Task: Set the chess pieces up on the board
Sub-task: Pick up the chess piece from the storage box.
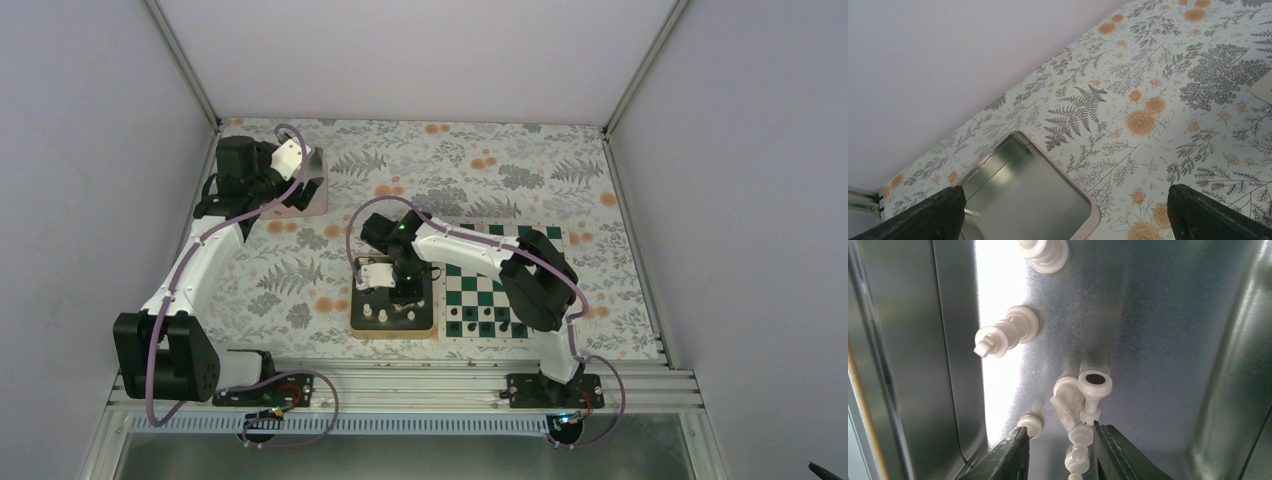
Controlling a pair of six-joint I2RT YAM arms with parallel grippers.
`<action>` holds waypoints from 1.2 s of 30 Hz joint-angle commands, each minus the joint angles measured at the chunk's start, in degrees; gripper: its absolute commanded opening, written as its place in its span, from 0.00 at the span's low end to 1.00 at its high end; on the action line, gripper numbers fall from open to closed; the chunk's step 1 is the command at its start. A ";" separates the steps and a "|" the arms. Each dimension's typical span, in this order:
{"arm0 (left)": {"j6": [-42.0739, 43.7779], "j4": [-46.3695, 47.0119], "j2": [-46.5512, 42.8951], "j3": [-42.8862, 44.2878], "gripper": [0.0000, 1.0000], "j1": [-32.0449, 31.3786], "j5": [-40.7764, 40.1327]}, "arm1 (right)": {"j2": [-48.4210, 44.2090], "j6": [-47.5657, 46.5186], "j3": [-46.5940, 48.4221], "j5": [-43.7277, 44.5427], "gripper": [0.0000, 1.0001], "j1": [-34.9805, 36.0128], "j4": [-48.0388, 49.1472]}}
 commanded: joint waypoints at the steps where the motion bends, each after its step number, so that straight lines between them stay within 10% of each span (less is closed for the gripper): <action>1: 0.72 -0.19 -0.90 0.28 1.00 0.21 0.96 | 1.12 -1.03 -0.26 -0.15 0.36 0.61 1.32; 36: 0.82 -0.01 -0.71 -0.02 1.00 0.22 0.79 | 1.62 -1.90 0.39 -0.68 0.10 0.66 2.19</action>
